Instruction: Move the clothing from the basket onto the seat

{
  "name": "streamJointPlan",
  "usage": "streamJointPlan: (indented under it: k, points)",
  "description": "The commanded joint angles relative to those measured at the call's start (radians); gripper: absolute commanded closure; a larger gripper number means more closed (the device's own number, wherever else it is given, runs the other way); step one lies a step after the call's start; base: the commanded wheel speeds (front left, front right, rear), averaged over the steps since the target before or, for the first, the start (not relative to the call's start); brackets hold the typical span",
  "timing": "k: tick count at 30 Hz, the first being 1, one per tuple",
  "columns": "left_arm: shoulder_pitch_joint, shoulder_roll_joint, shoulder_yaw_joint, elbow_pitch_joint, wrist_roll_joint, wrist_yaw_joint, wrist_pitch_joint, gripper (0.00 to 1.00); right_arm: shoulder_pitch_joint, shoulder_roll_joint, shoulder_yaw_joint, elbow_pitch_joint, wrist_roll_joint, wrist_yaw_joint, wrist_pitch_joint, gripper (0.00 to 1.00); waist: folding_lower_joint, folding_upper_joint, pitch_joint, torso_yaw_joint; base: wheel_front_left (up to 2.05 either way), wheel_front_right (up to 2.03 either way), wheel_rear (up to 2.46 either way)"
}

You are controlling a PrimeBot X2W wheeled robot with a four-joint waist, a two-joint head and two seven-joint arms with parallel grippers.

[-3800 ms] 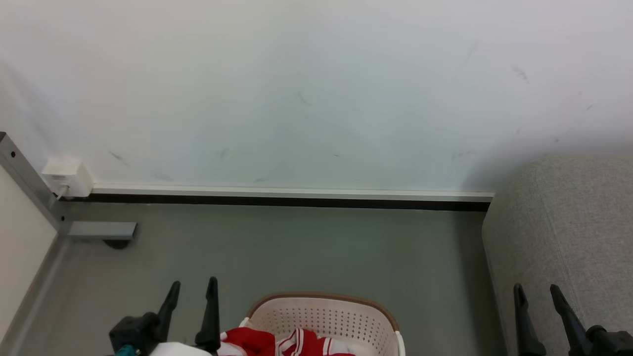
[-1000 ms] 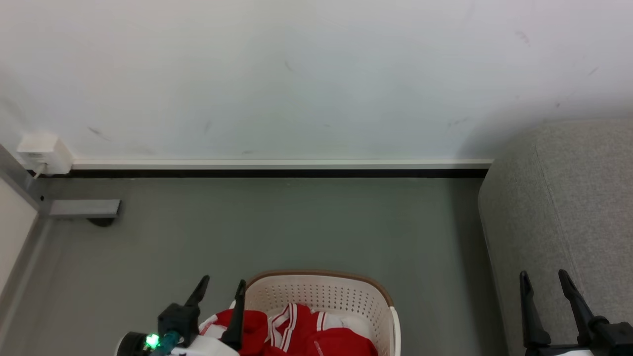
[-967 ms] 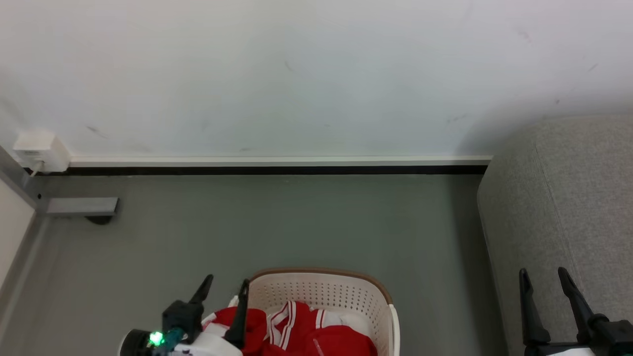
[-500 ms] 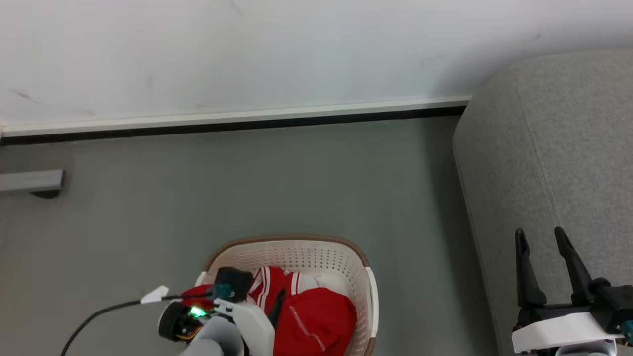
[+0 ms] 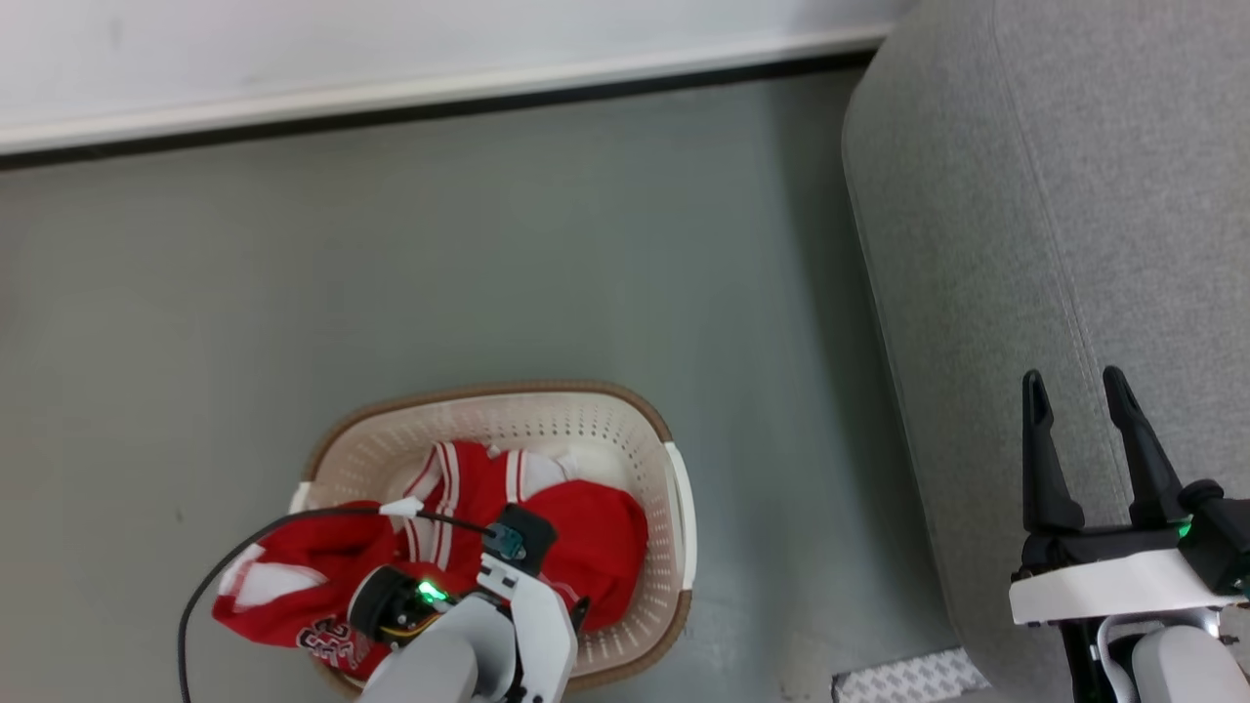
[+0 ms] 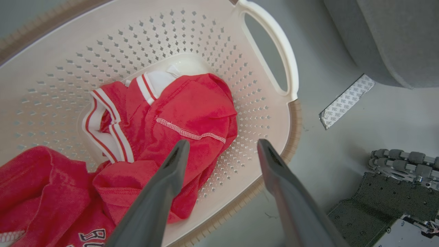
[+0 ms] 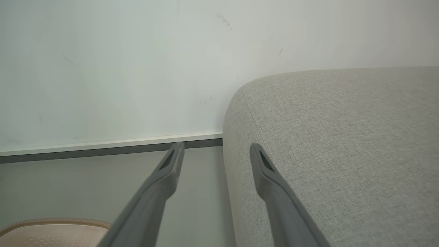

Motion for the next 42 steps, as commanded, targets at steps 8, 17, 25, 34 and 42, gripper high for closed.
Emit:
streamJointPlan:
  k: [8,17,25,34,42]
  points:
    - [-0.101,0.055,-0.062,0.059,-0.044,0.004,-0.005,0.00,-0.058,-0.003,0.011,-0.022,0.023,-0.002,0.000,0.00,-0.0002,-0.0001,0.134,-0.036,0.00,0.00,0.00]
    - [-0.236,0.062,-0.053,0.139,-0.034,0.047,-0.053,0.00,-0.110,-0.003,0.028,-0.055,0.024,-0.002,0.000,0.00,-0.0002,-0.0001,0.270,-0.049,0.00,0.00,0.00]
    - [-0.343,0.082,-0.052,0.212,-0.033,0.065,-0.086,0.00,-0.144,-0.003,0.039,-0.080,0.022,-0.002,0.000,0.00,-0.0002,-0.0001,0.382,-0.062,0.00,0.00,0.00]
    - [-0.421,0.090,-0.065,0.277,-0.022,0.085,-0.108,0.00,-0.165,-0.001,0.042,-0.098,0.034,0.002,0.002,0.00,-0.0002,-0.0001,0.469,-0.079,0.00,0.00,0.00]
    - [-0.454,0.076,-0.083,0.317,-0.023,0.091,-0.129,0.52,-0.166,0.001,0.043,-0.099,0.036,0.005,0.006,0.00,-0.0002,-0.0001,0.501,-0.080,0.00,0.00,0.00]
